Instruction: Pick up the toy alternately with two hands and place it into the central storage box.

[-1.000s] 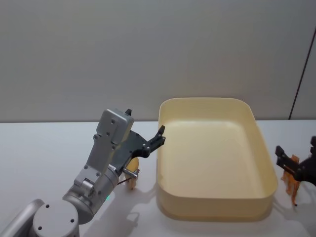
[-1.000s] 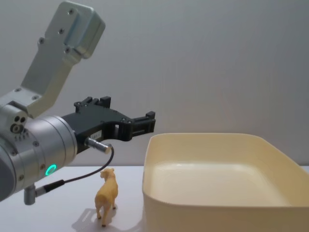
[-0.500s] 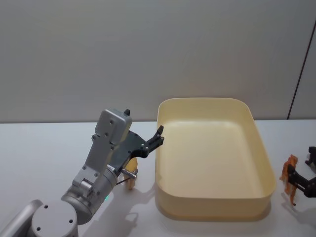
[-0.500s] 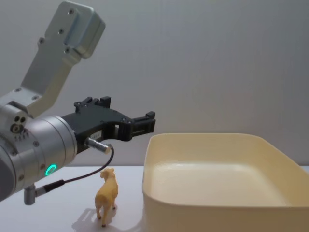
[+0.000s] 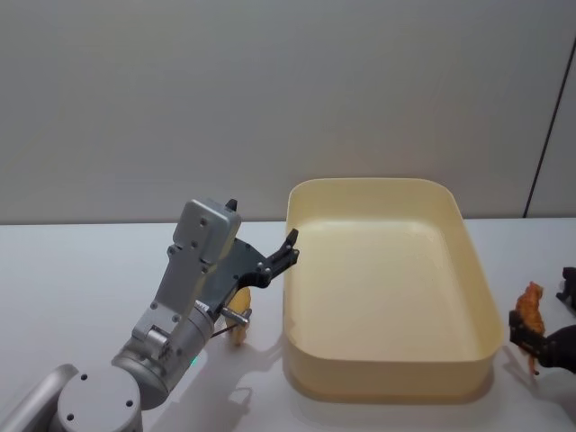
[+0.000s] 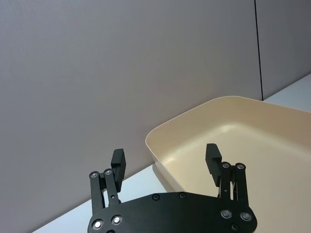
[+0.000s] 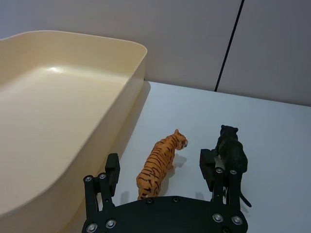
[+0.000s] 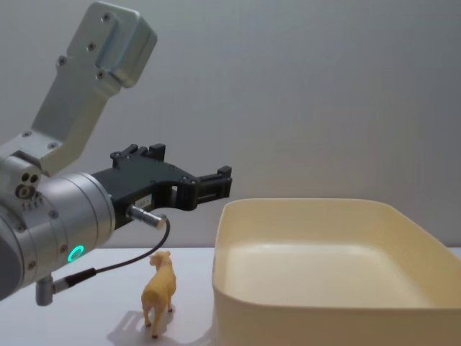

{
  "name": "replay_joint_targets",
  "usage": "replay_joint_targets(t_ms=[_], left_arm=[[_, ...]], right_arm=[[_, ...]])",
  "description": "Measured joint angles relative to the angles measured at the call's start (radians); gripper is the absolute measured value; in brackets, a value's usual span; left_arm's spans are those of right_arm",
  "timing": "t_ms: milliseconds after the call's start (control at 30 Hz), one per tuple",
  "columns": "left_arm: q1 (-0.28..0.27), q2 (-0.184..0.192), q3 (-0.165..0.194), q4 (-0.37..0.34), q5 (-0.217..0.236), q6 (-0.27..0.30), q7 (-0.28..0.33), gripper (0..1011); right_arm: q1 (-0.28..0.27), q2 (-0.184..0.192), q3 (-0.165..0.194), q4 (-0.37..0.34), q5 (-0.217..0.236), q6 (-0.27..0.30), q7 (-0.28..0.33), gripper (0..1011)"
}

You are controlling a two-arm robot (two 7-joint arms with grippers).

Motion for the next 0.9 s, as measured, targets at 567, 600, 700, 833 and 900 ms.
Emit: replay_joint_targets(t_ms=[567,600,700,833,900], left_arm=[[0.000,0.000,0.000,0.000,0.000,0.000,0.000,1001],[0.000,0.000,0.000,0.000,0.000,0.000,0.000,1001],[0.000,0.000,0.000,0.000,0.000,0.000,0.000,1001],[0.000,0.000,0.000,0.000,0.000,0.000,0.000,1001],[0.000,0.000,0.000,0.000,0.000,0.000,0.000,1001]], right_arm=[[0.055,-0.044,-0.021,0.079,-0.041,0.035,-0.004,881],[0.056,-0.045,-0.021,0.080,-0.042,0.036,-0.005,865],[0.060,-0.049,-0.023,0.087,-0.045,0.040,-0.006,781],[0.065,-0.052,-0.025,0.093,-0.048,0.043,-0.008,624],[0.067,-0.054,-0.025,0.096,-0.049,0.044,-0.009,566]])
